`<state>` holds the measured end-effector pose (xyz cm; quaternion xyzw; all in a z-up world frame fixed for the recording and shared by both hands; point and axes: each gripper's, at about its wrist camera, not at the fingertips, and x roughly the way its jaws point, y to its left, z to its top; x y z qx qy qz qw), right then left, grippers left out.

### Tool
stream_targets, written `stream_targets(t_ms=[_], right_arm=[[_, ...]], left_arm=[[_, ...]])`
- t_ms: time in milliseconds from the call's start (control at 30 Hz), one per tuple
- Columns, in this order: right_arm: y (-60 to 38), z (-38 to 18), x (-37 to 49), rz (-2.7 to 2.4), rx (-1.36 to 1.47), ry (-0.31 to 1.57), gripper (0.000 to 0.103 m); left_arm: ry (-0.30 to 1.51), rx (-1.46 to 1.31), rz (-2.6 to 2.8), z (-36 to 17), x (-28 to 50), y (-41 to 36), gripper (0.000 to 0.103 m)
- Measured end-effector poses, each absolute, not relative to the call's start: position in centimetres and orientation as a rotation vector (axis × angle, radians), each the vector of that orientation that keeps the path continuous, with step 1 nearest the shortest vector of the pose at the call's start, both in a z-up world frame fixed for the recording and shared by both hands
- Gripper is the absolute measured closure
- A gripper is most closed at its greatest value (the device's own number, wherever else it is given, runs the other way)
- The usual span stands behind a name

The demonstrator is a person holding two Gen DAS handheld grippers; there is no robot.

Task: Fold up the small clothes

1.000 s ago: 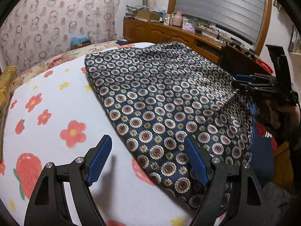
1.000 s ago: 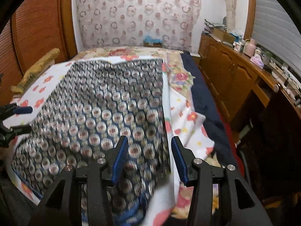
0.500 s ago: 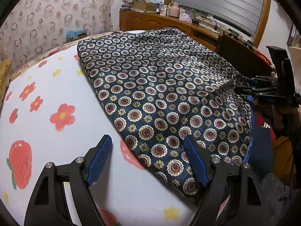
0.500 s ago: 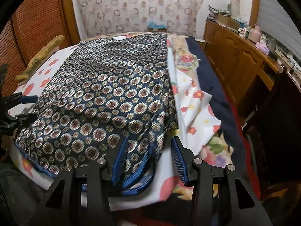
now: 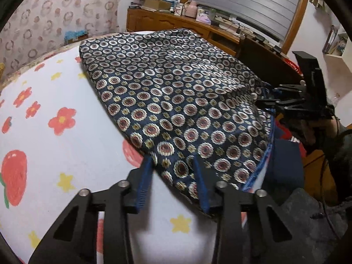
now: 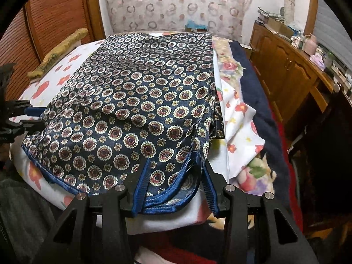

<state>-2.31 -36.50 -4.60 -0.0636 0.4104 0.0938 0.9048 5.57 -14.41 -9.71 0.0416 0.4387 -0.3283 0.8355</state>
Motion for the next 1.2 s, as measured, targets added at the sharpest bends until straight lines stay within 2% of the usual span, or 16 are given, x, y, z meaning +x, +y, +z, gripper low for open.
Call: stream_targets(t_ms=[67, 100, 133, 167, 233, 467, 567, 600, 633, 700, 1000, 1067, 1100, 1133, 1200], right_arm=[[-36.5, -4.6, -2.5, 0.199, -0.136, 0.848, 0.062], [-36.4, -4.5, -2.6, 0.208, -0.142, 0.847, 0.071], [-36.3, -4.5, -2.7, 0.215, -0.149, 0.845, 0.087], [-36.2, -4.5, -2.8, 0.223, -0.156, 0.844, 0.096], [-36.1, -4.5, -2.8, 0.233, -0.157, 0.844, 0.099], [-36.9, -3.5, -3.1, 0.221, -0.114, 0.821, 0.100], [-36.6, -3.9, -3.1, 0.161, -0.122, 0.838, 0.094], [-36.4, -4.2, -3.0, 0.161, -0.120, 0.846, 0.091], [-36.3, -4.4, -2.9, 0.152, -0.128, 0.851, 0.080], [-36.5, -4.7, -2.7, 0.119, -0.124, 0.854, 0.065], [-37.2, -5.1, -2.0, 0.132, -0.081, 0.854, 0.063], [-37.1, -5.1, -2.2, 0.140, -0.090, 0.855, 0.063], [-37.0, -5.2, -2.3, 0.150, -0.096, 0.853, 0.074], [-36.7, -5.1, -2.4, 0.170, -0.102, 0.850, 0.092], [-36.2, -5.1, -2.5, 0.207, -0.109, 0.855, 0.099]], left_arm=[[0.932, 0.081, -0.699, -9.7, 5.5, -14.3, 0.069], [0.932, 0.082, -0.700, -9.7, 5.4, -14.4, 0.075], [0.933, 0.078, -0.708, -9.8, 5.4, -14.4, 0.086], [0.934, 0.072, -0.716, -9.8, 5.4, -14.5, 0.091], [0.920, 0.068, -0.721, -9.5, 5.4, -14.6, 0.098], [0.813, 0.012, -0.716, -6.6, 5.3, -13.8, 0.099], [0.793, 0.016, -0.708, -6.0, 5.2, -14.2, 0.099], [0.789, 0.018, -0.707, -5.9, 5.2, -14.2, 0.099], [0.788, 0.019, -0.706, -5.9, 5.2, -14.2, 0.099], [0.786, 0.019, -0.705, -5.9, 5.2, -14.3, 0.099], [0.770, 0.004, -0.715, -5.6, 5.3, -14.0, 0.099], [0.771, -0.001, -0.713, -5.6, 5.4, -14.1, 0.099], [0.771, -0.001, -0.713, -5.6, 5.4, -14.2, 0.099], [0.767, 0.002, -0.712, -5.5, 5.4, -14.2, 0.099], [0.760, 0.001, -0.709, -5.3, 5.4, -14.3, 0.099]])
